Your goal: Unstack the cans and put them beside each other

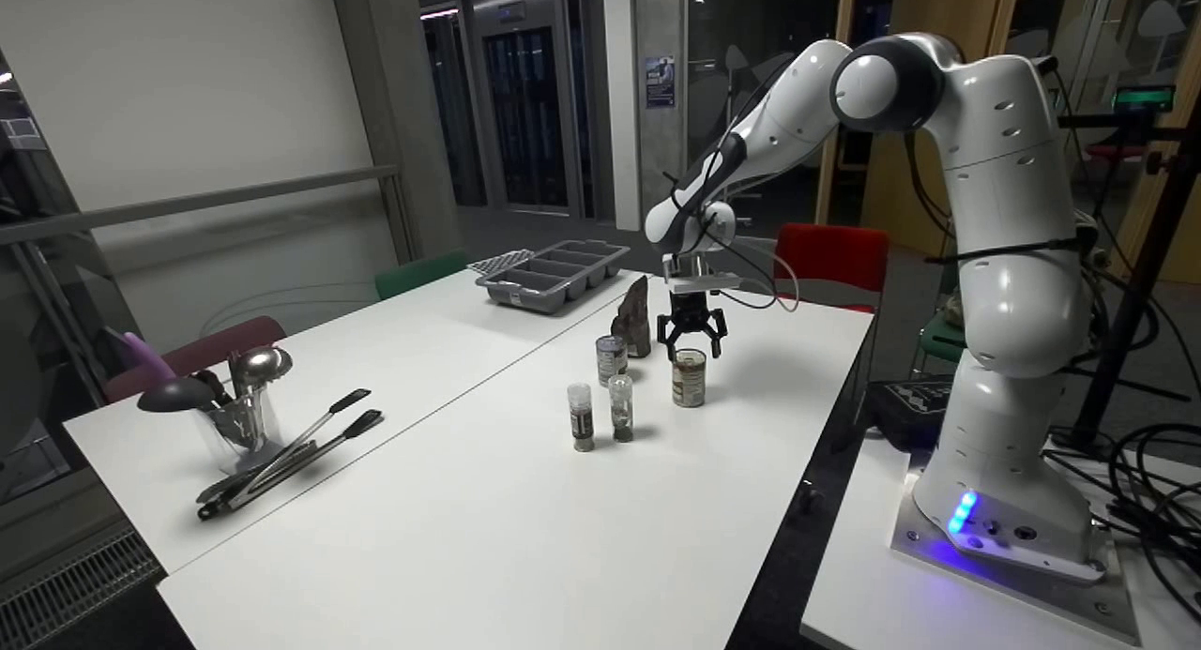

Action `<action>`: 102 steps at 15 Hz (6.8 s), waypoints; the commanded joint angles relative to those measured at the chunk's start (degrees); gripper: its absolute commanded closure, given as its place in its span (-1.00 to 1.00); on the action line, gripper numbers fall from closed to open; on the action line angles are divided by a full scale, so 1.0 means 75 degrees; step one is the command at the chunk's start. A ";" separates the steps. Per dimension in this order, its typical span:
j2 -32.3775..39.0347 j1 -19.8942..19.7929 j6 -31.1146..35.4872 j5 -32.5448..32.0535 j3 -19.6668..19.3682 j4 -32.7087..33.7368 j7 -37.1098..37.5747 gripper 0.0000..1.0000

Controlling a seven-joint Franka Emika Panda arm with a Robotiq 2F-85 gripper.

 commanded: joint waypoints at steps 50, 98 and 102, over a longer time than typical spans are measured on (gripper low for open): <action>0.0488 0.0299 0.0573 -0.0548 -0.0461 0.1157 0.1835 -0.13; 0.1553 0.0386 0.0171 -0.0410 -0.0225 0.2981 0.1305 -0.13; 0.1057 0.0440 0.0903 -0.0374 -0.0171 0.2057 0.1123 -0.13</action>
